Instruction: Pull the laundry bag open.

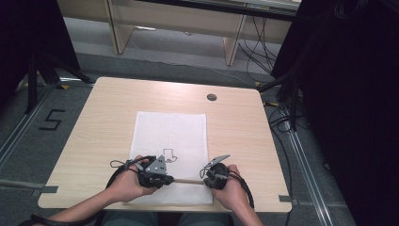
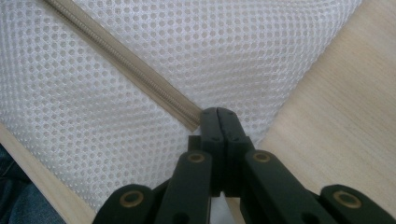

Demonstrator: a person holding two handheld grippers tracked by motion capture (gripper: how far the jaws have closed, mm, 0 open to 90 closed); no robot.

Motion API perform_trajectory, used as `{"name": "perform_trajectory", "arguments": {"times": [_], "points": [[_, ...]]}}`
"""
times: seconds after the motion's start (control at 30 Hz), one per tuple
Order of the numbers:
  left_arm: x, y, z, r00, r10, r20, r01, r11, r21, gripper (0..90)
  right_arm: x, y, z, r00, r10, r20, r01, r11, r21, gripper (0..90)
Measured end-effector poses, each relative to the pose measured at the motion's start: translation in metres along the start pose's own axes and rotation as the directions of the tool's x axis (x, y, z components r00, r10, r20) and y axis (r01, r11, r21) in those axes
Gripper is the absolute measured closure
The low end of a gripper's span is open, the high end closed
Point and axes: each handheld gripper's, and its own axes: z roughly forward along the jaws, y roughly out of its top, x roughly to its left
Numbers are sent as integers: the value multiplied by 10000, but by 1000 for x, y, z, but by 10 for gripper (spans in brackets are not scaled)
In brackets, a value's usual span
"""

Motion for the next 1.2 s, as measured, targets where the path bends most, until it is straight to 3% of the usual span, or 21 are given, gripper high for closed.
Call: {"name": "perform_trajectory", "arguments": {"times": [0.2, 0.3, 0.4, 0.43, 0.5, 0.93, 1.2], "points": [[0, -2, -2, 9999, -105, -39, 105, 9999, -93, 873, 0, 0, 0, 10000, -30, -8, 30, 10000, 13, 900], [0, -2, -2, 9999, -115, -7, 115, 9999, -111, 874, 2, 0, -1, 9997, 216, -68, -215, 9996, 157, 900], [1, -3, -3, 9999, -147, 10, 148, 9998, -121, 873, 1, 0, -1, 9998, 197, -61, -196, 9997, 125, 900], [0, -3, -4, 9997, -233, -2, 233, 9996, -174, 873, 0, 0, 0, 10000, -21, -21, 21, 10000, 1, 900], [2, -4, -5, 9999, -110, -44, 109, 9999, -84, 874, 1, 0, -1, 9997, 225, -81, -224, 9996, 149, 900], [2, -7, -8, 9996, -288, 27, 289, 9994, -190, 873, 0, 1, -1, 10000, 28, -55, -27, 9999, 146, 900], [3, -10, -10, 9994, -354, 2, 354, 9992, -211, 874, 1, 1, -1, 9998, 201, -67, -200, 9997, 165, 900]]}}
